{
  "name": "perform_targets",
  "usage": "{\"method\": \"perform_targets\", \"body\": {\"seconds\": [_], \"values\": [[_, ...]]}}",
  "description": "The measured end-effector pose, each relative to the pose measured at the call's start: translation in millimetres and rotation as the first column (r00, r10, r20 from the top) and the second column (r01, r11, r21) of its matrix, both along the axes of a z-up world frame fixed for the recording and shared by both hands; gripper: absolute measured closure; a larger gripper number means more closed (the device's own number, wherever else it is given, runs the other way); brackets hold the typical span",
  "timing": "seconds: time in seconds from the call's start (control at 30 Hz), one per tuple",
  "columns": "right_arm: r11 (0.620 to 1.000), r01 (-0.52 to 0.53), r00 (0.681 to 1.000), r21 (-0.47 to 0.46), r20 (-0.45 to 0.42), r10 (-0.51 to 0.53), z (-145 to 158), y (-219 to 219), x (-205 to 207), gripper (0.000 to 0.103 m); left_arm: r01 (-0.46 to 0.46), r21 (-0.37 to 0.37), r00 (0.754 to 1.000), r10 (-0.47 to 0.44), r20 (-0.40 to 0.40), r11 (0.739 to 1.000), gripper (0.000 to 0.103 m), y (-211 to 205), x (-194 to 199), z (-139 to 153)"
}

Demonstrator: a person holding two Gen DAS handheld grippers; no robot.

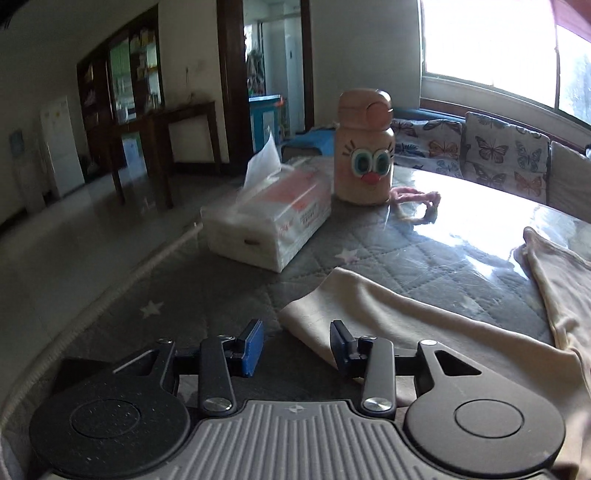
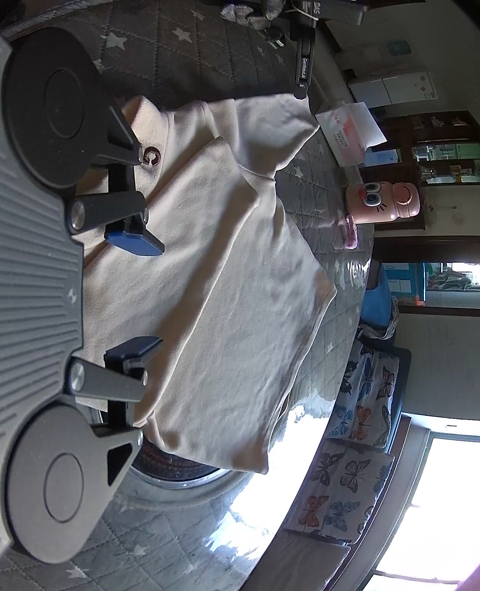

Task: Fold clothes
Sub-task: 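Grasp the other sleeve cuff with the left gripper and lift it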

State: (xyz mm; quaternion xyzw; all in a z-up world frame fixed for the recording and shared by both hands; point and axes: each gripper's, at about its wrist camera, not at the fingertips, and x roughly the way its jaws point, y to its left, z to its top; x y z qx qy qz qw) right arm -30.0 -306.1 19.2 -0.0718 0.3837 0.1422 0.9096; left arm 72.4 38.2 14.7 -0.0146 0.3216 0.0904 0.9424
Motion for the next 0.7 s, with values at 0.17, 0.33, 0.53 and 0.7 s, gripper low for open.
{"method": "perform_targets", "body": {"seconds": [0.17,0.33,0.53,0.7], "values": [[1.000,0.004,1.000,0.006,-0.001,-0.004,0,-1,-2,0.054,-0.013,-0.038,1.000,0.012,-0.010,0.999,0.072,6,7,-4],[1.000,0.009,1.000,0.012,0.001,-0.009,0,-1,-4,0.054,0.003,-0.070,1.000,-0.003,0.004,0.998,0.097,5,10,0],[1.000,0.016,1.000,0.025,0.016,-0.017,4,-5,-8,0.054,0.105,-0.100,0.990,-0.095,0.104,0.989,0.098,-21,-11,35],[0.999,0.025,0.999,0.044,0.030,-0.027,6,-11,-16,0.054,0.268,-0.109,0.951,-0.244,0.191,0.957,0.098,-69,-34,69]]}}
